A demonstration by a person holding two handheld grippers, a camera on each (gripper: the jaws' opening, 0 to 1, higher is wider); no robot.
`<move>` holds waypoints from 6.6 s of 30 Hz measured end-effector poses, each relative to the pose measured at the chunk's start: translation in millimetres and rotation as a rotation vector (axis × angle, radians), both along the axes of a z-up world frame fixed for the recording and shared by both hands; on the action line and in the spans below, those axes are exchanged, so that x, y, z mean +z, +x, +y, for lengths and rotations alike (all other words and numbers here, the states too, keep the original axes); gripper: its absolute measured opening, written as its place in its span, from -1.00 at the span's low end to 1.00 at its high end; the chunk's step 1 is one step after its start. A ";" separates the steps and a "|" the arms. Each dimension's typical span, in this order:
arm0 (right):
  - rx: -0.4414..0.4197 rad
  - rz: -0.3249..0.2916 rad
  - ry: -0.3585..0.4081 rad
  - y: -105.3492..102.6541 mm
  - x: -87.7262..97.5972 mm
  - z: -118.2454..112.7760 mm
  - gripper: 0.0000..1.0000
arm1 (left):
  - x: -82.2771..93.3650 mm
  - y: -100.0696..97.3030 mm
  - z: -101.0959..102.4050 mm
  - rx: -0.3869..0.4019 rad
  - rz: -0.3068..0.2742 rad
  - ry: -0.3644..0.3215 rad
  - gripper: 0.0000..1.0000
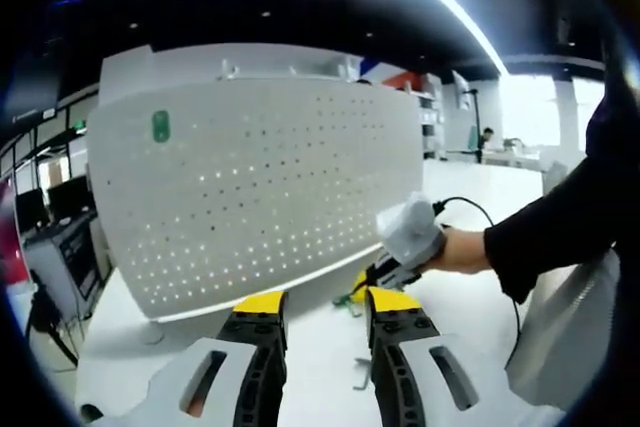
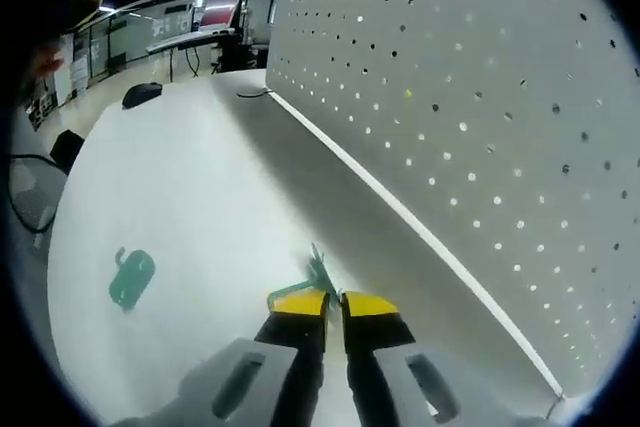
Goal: Insert the hook assembly into the mounting plate slot until the hook locks in place.
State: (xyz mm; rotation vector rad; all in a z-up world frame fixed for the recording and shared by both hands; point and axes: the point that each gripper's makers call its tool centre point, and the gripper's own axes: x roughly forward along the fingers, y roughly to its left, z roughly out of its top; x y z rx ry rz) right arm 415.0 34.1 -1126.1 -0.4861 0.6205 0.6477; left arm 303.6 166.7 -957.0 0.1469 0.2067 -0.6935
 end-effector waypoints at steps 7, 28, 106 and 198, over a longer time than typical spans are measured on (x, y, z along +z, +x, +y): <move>0.013 -0.008 -0.001 -4.2 5.0 1.8 -0.98 | 0.6 -0.1 -0.4 -0.001 -0.004 0.002 -0.38; 0.003 -0.065 0.021 -12.9 45.6 5.8 -0.99 | 5.2 -4.0 -4.6 -0.021 -0.021 0.003 -0.39; 0.104 0.314 0.524 -121.5 139.7 114.5 -1.00 | -29.3 -14.4 -11.8 -0.110 0.112 0.079 -0.95; -0.115 -0.373 0.486 -99.7 198.2 49.4 -0.36 | 151.3 127.4 22.1 0.233 -0.229 -0.183 -0.94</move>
